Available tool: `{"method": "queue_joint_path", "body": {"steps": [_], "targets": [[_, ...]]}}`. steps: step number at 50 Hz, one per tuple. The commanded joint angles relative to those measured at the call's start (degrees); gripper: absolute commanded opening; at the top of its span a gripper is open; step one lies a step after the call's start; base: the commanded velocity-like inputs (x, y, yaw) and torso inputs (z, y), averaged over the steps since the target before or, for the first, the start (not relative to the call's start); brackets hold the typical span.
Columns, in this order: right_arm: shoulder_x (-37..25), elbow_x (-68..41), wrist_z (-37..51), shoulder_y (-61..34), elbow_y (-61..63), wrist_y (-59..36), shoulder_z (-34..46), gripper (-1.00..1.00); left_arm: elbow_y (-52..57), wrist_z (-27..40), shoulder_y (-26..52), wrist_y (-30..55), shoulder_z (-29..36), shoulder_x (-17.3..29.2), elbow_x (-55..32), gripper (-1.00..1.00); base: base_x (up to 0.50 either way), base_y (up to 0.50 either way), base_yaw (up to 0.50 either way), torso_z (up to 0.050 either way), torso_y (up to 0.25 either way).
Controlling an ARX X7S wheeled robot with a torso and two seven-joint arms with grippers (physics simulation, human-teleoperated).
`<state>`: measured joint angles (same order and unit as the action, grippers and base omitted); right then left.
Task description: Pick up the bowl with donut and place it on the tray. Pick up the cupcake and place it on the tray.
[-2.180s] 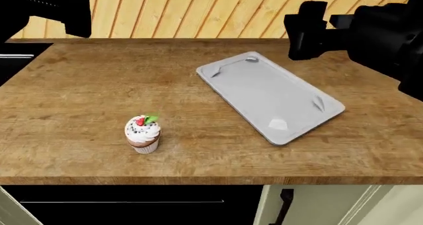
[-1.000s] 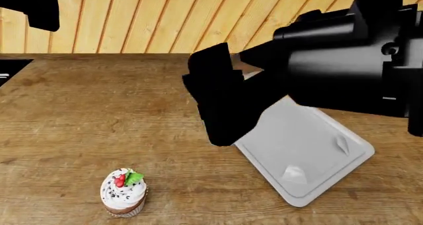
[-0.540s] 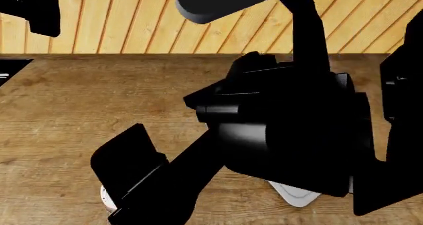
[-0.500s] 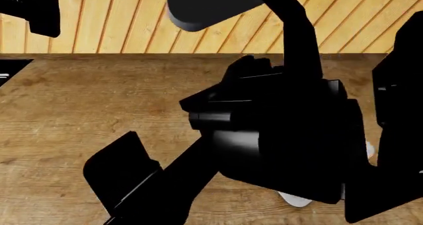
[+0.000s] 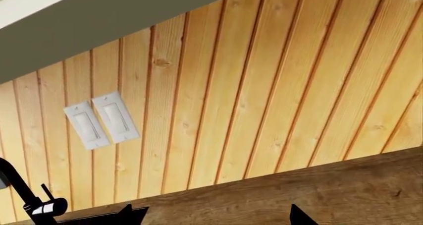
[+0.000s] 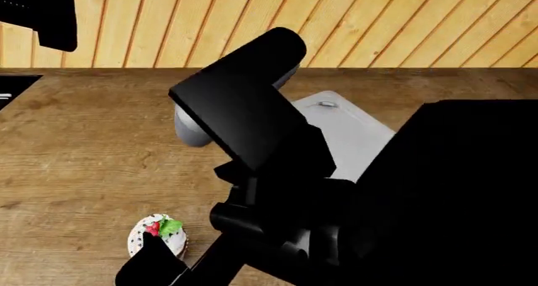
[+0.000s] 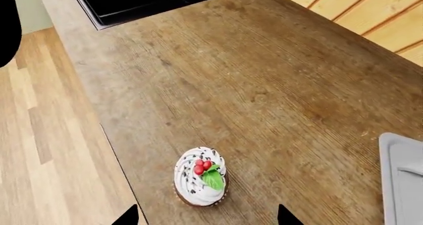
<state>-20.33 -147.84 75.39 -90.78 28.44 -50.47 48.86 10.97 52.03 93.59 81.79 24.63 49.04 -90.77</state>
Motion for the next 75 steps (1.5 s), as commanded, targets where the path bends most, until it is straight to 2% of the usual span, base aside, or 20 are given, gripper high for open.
{"method": "queue_joint_path", "body": {"steps": [1,19,33,43,50,59,65,75], "targets": [[1.33,6.46,-1.92,3.92,0.74,-1.71,1.60,1.00,0.32,0.03,-0.34,-0.94,0.42,0.70,-0.63,1.00,0.00,0.00,0.00,0.000,0.000],[1.40,19.84,-6.72,11.83,-0.01,-5.78,3.48,1.00,1.39,-0.41,-2.06,-2.14,0.88,1.99,-2.34,1.00,0.00,0.00,0.00,0.000,0.000],[7.20,24.40,-10.79,12.55,-0.80,-6.35,4.43,1.00,1.22,-1.40,-2.23,-2.81,1.81,1.78,-2.08,1.00,0.00,0.00,0.00,0.000,0.000],[6.76,32.43,-13.77,17.35,1.02,-6.70,4.12,1.00,2.14,-3.14,-2.84,-3.30,2.56,1.87,-1.21,1.00,0.00,0.00,0.00,0.000,0.000],[7.00,34.34,-13.78,19.54,2.03,-6.09,4.84,1.00,2.46,-3.27,-3.05,-3.91,2.49,2.48,-0.95,1.00,0.00,0.00,0.00,0.000,0.000],[8.09,31.64,-11.23,18.97,3.41,-4.61,5.79,1.00,2.41,-3.68,-2.94,-4.29,2.90,2.33,-0.78,1.00,0.00,0.00,0.00,0.000,0.000],[8.52,34.53,-13.07,20.05,3.71,-5.58,6.59,1.00,2.89,-4.23,-3.95,-5.18,2.85,2.79,-0.34,1.00,0.00,0.00,0.00,0.000,0.000],[3.87,34.48,-13.27,21.92,4.13,-5.80,6.66,1.00,3.56,-3.89,-4.74,-6.24,2.59,3.39,-0.47,1.00,0.00,0.00,0.00,0.000,0.000]]}}
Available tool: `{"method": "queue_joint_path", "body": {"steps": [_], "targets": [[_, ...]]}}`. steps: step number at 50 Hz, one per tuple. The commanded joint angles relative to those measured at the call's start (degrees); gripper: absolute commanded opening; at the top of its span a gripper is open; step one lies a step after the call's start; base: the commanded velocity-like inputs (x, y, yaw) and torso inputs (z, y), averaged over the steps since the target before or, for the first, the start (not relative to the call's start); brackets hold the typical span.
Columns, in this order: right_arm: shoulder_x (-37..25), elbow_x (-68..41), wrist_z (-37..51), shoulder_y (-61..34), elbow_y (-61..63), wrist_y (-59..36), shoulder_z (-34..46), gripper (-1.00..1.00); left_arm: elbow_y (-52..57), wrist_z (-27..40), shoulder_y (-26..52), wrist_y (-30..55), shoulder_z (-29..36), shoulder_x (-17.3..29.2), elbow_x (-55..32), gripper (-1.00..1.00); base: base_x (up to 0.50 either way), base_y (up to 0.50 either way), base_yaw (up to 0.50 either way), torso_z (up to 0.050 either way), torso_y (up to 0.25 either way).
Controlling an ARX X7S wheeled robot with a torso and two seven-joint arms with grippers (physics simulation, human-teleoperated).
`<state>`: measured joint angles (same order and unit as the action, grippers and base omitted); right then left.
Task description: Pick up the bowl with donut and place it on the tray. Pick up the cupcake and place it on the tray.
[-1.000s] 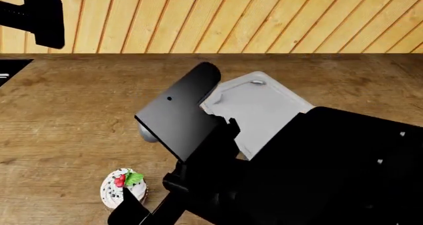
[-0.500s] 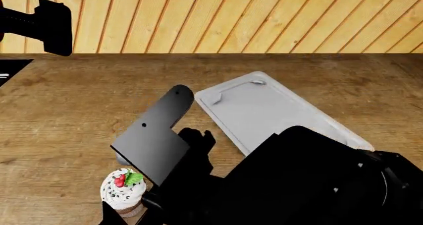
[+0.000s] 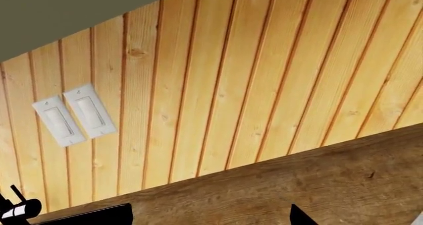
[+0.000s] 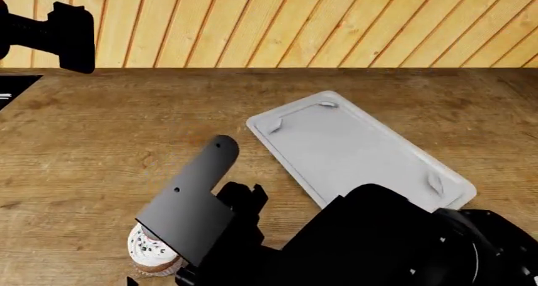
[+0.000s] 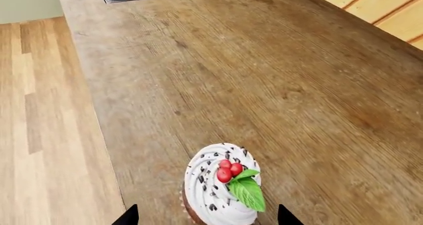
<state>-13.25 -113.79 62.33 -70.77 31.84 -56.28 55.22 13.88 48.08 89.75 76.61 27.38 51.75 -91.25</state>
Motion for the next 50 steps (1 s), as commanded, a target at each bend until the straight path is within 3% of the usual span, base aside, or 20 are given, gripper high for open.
{"method": "queue_joint_path", "body": {"steps": [1,22,50], "targets": [[-3.66,0.38,-0.37,2.08,0.80,0.08,0.13,1.00,0.69,0.17,-0.87,-1.10,-0.20,0.78,-0.04,1.00,0.00,0.00,0.00,0.000,0.000],[-4.79,15.85,-13.06,4.85,-5.50,-2.15,0.75,1.00,1.02,-1.65,-2.20,-2.70,0.26,1.27,1.35,1.00,0.00,0.00,0.00,0.000,0.000],[0.30,17.49,-15.84,4.92,-7.94,-2.73,4.60,1.00,1.17,-1.91,-3.23,-3.91,0.42,2.34,1.13,1.00,0.00,0.00,0.00,0.000,0.000]]}}
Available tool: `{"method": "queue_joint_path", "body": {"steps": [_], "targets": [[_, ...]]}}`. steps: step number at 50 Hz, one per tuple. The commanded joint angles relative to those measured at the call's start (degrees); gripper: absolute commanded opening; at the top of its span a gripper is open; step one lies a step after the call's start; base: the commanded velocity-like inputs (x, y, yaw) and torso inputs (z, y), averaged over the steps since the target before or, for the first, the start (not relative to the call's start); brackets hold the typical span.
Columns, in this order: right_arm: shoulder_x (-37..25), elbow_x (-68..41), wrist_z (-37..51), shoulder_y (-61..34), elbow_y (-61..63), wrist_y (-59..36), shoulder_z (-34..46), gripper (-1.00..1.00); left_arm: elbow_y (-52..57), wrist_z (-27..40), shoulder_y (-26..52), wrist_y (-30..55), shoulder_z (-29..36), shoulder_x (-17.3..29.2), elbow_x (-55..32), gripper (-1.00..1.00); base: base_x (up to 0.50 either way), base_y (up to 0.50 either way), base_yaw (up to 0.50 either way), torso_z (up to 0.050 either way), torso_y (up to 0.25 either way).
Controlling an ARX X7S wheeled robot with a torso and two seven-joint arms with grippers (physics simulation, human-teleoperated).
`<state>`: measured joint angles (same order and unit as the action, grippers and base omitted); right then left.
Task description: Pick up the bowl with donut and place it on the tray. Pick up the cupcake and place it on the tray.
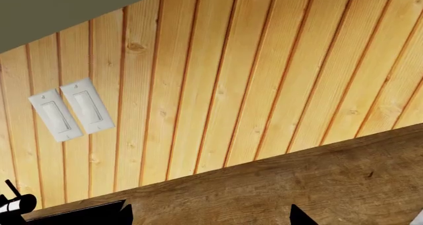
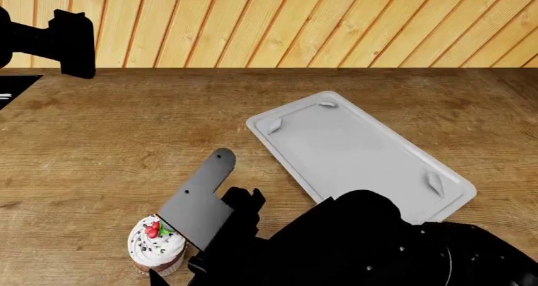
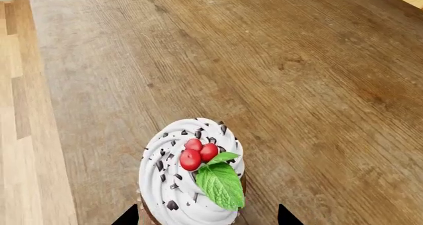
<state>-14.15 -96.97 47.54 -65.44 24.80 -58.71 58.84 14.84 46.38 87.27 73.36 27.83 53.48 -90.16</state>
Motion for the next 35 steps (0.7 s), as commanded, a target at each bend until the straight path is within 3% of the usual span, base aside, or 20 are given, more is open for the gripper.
{"method": "queue_joint_path", "body": {"steps": [1,26,27,35], "targets": [[1.17,0.91,-1.36,-0.43,-1.13,-0.26,0.99,1.00,0.26,-0.17,-0.86,-0.72,-0.04,0.66,-0.02,1.00,0.00,0.00,0.00,0.000,0.000],[3.13,6.73,-7.89,0.01,-6.95,1.52,2.65,1.00,0.52,-0.52,-1.74,-1.75,0.25,1.34,0.26,1.00,0.00,0.00,0.00,0.000,0.000],[3.15,6.64,-7.97,0.30,-7.05,2.11,2.24,-1.00,0.54,-0.46,-1.75,-1.78,0.24,1.33,0.17,1.00,0.00,0.00,0.00,0.000,0.000],[2.49,6.28,-6.06,-1.01,-4.73,1.43,2.34,-1.00,0.51,0.13,-1.31,-1.64,0.11,1.68,-0.64,1.00,0.00,0.00,0.00,0.000,0.000]]}}
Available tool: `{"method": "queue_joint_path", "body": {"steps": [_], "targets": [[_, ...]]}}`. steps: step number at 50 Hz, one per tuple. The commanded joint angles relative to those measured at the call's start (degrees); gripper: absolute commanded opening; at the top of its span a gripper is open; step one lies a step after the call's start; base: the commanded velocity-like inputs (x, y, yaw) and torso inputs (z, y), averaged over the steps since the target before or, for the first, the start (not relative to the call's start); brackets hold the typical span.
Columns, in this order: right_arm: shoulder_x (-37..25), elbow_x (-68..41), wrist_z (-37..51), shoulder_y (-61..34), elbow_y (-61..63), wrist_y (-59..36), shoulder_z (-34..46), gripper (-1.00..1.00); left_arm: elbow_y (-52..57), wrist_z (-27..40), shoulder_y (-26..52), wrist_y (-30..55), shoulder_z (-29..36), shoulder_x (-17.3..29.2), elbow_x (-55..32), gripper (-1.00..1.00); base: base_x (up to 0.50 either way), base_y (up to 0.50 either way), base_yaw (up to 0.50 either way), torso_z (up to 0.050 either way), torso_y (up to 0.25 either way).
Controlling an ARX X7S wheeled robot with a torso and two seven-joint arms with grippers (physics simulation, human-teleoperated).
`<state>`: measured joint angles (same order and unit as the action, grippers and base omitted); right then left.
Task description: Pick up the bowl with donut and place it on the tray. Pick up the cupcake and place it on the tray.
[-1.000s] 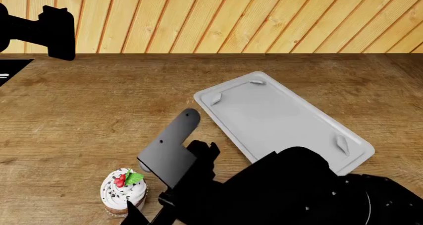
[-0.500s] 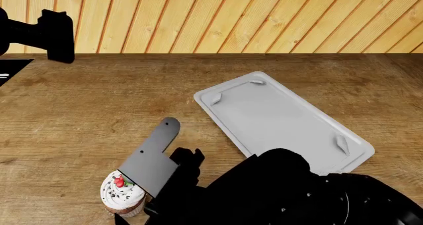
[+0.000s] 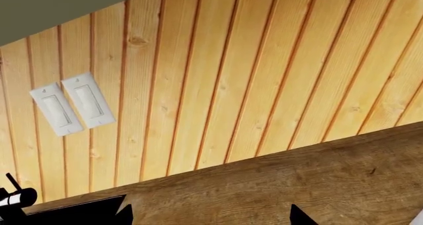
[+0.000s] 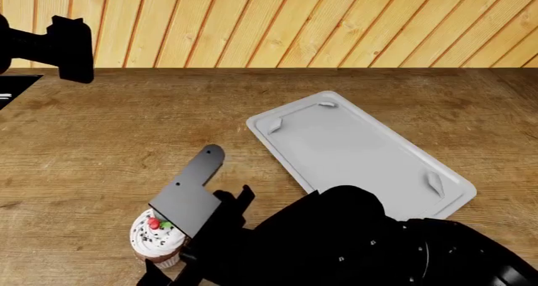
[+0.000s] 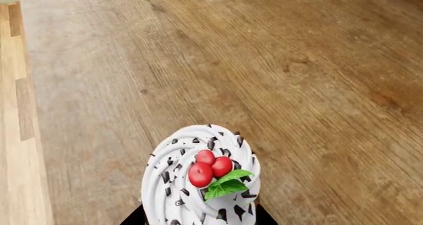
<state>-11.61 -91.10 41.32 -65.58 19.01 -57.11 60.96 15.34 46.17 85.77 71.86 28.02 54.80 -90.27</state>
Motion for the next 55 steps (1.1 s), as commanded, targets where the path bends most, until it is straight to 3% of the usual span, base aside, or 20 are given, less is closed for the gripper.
{"method": "queue_joint_path", "body": {"steps": [1,14,36,55], "targets": [[-0.31,0.14,0.86,-1.14,1.59,-0.34,0.14,-1.00,0.04,0.44,0.27,-0.10,-0.11,0.41,-0.65,1.00,0.00,0.00,0.00,0.000,0.000],[-7.95,-9.07,10.24,-7.82,4.55,-0.93,-5.50,-1.00,0.49,1.25,-0.01,-0.37,-0.25,1.07,-1.63,1.00,0.00,0.00,0.00,0.000,0.000],[-22.79,-16.90,15.58,-11.77,0.27,-0.86,-11.08,-1.00,0.54,1.94,-0.21,-1.14,-0.20,1.41,-1.89,1.00,0.00,0.00,0.00,0.000,0.000],[-24.83,-14.63,14.80,-15.12,-10.25,-0.46,-11.60,-1.00,0.01,1.00,-0.34,-1.40,0.87,0.65,-0.57,1.00,0.00,0.00,0.00,0.000,0.000]]}}
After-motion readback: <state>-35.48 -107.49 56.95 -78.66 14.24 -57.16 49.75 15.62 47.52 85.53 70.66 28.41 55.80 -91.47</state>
